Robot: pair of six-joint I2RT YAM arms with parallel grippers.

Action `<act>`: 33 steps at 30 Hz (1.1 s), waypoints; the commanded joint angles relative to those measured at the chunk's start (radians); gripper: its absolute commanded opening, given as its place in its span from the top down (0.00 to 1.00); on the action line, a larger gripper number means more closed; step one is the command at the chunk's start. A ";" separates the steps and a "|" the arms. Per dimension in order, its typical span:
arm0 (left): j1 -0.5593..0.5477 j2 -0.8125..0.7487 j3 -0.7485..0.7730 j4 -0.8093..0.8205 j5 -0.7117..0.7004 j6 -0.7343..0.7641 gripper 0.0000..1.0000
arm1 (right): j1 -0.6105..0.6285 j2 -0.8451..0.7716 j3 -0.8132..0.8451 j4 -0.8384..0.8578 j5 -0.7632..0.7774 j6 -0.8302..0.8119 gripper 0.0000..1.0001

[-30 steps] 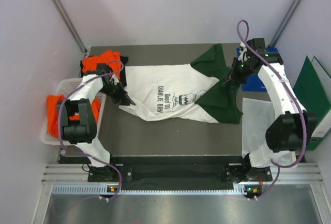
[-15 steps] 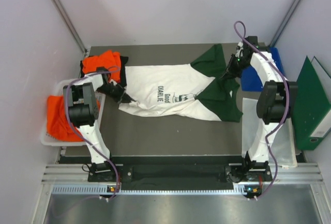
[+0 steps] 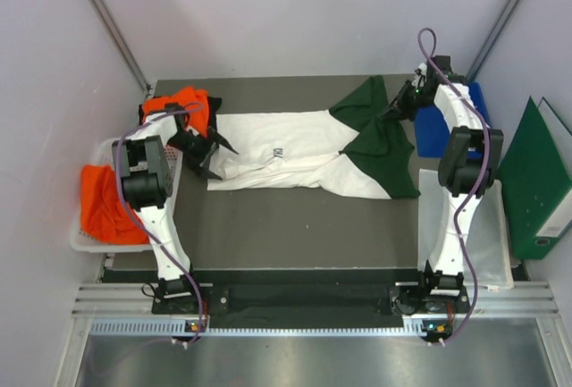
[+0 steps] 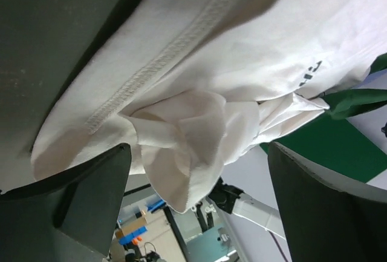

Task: Fold and stack the t-shirts
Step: Fold the flattened tshirt in 1/3 of the way

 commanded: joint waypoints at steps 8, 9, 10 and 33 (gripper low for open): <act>0.002 -0.006 0.156 0.061 0.038 0.101 0.01 | -0.002 0.002 -0.047 0.386 0.026 0.210 0.45; 0.001 -0.006 0.162 0.068 0.042 0.110 0.01 | 0.001 -0.021 -0.050 0.366 0.066 0.195 0.35; -0.001 -0.006 0.173 0.074 0.042 0.112 0.01 | 0.009 -0.046 -0.053 0.334 0.130 0.155 0.25; -0.013 0.060 0.239 0.117 0.030 0.175 0.01 | 0.058 -0.221 -0.495 0.248 0.143 0.096 0.62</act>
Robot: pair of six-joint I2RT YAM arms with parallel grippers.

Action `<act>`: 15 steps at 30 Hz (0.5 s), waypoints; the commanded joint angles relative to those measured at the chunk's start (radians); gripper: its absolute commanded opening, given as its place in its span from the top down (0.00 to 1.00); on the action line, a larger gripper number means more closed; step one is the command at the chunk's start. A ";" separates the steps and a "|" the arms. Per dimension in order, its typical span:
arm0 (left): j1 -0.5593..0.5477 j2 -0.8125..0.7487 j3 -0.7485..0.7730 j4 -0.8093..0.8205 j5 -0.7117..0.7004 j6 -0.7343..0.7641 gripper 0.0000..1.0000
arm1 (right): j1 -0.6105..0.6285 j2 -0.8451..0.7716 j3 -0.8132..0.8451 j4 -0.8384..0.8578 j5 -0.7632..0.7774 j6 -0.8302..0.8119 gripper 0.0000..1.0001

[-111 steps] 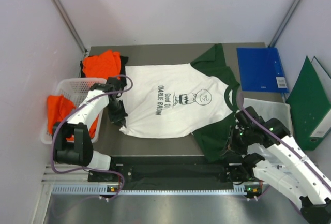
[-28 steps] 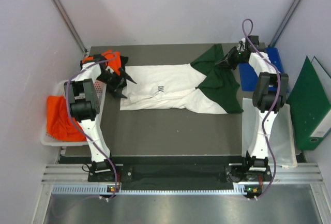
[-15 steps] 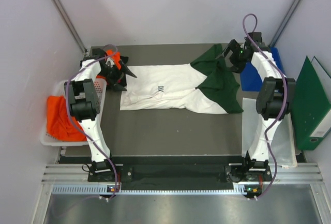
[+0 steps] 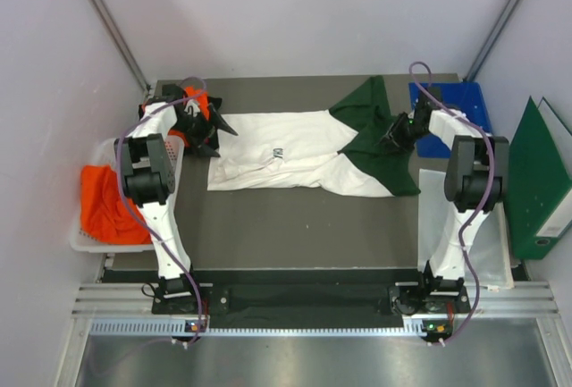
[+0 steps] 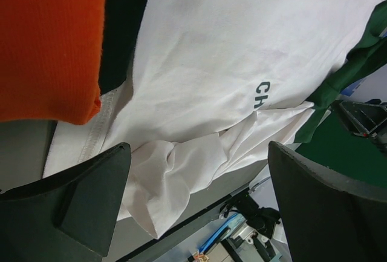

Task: Fold and stack the t-shirts
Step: Fold the flattened tshirt in 1/3 of the way

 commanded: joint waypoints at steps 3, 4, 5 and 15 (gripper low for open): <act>-0.001 0.003 0.044 0.019 0.020 0.019 0.01 | 0.019 0.038 0.053 0.042 0.023 -0.008 0.62; -0.003 0.001 0.043 0.020 0.023 0.020 0.01 | 0.020 0.051 0.065 0.040 0.026 -0.008 0.62; -0.003 0.003 0.044 0.019 0.023 0.019 0.01 | 0.020 0.057 0.073 0.037 0.029 -0.011 0.62; -0.001 0.001 0.034 0.017 0.018 0.019 0.01 | 0.022 0.091 0.105 0.039 0.034 -0.020 0.94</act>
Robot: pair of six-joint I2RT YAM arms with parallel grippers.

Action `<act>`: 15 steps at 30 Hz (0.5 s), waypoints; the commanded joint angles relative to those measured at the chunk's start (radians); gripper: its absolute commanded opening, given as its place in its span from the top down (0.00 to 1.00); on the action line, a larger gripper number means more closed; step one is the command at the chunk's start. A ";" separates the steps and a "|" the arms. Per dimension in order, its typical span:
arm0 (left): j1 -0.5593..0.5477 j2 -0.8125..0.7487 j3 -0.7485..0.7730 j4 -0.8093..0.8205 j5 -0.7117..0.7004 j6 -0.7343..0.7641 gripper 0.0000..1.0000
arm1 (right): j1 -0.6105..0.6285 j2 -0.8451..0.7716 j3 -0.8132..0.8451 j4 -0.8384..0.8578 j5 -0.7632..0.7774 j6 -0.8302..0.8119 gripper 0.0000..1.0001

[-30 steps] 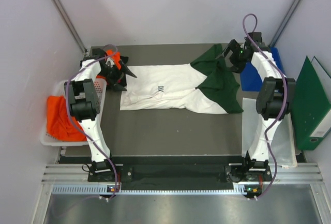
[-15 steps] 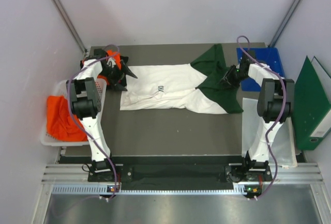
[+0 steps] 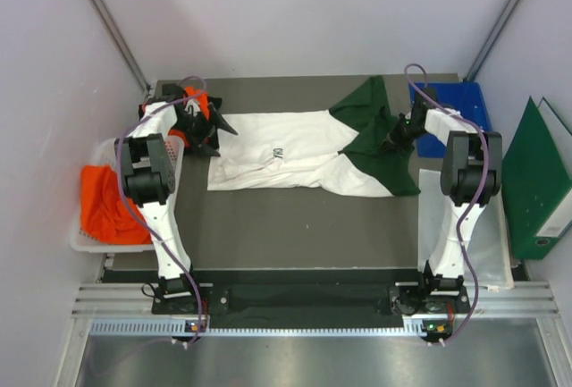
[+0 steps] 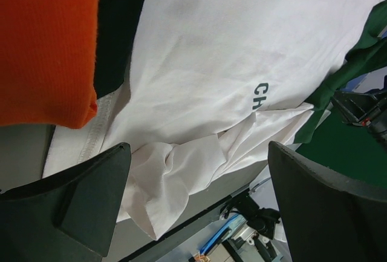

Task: Fold and stack the t-shirts
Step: Fold the flattened tshirt in 1/3 of the way

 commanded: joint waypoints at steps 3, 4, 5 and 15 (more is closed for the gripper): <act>-0.003 -0.002 0.022 0.011 0.010 0.022 0.01 | 0.020 -0.033 0.080 0.021 -0.008 -0.001 0.97; -0.004 -0.004 0.021 0.009 0.007 0.022 0.01 | 0.020 -0.049 0.102 0.015 -0.016 0.000 0.98; -0.003 -0.005 0.015 0.009 -0.001 0.020 0.01 | 0.020 -0.059 0.113 0.021 -0.028 0.000 0.98; -0.004 -0.021 0.008 0.022 -0.023 0.026 0.01 | 0.063 0.133 0.378 0.272 -0.191 0.105 0.96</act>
